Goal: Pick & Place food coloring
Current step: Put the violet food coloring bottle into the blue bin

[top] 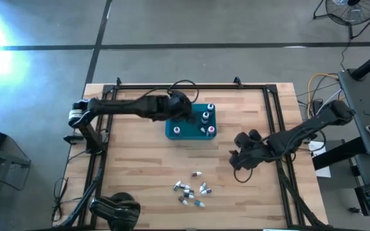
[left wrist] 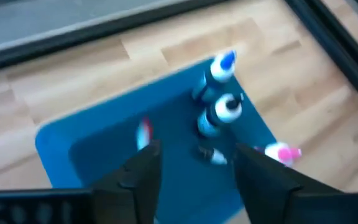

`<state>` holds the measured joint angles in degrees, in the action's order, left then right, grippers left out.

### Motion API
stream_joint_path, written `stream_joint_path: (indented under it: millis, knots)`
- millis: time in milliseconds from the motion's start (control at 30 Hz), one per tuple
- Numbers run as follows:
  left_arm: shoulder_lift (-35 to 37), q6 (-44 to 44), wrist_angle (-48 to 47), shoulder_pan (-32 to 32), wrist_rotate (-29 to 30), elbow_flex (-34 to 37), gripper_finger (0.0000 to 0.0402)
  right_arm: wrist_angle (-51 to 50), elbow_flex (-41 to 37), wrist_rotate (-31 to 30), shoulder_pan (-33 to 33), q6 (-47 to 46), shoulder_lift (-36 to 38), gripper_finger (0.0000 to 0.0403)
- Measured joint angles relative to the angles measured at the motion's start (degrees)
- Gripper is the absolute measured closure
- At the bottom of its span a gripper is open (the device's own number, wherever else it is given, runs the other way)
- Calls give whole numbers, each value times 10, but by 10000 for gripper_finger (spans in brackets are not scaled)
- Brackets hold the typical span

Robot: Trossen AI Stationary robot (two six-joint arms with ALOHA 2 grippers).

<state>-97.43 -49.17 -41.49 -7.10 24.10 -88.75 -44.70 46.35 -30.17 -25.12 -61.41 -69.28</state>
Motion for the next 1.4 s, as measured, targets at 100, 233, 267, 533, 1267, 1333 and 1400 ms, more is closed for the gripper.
stream_joint_path:
  millis: [100, 233, 267, 533, 1267, 1333, 1400]
  knots:
    - [3, -4, -16, 18, -22, 0, 206, 33, 0, 10, 0, 51, -18, 182]
    - [13, -22, -14, 86, -7, 0, 195, 106, 0, 108, 11, 136, -63, 188]
    - [14, -31, -14, 107, -3, 0, 194, 126, 0, 138, 12, 182, -77, 189]
    - [-5, -182, -16, 258, 70, 8, 194, 196, 19, 241, 2, 484, -191, 191]
    - [2, -282, -19, 396, 10, 210, 193, 154, 291, 265, -44, 418, -489, 193]
    - [7, -278, -17, 402, 10, 217, 193, 133, 311, 266, -44, 403, -503, 194]
    - [11, -273, -18, 407, 10, 222, 193, 114, 327, 265, -43, 389, -512, 200]
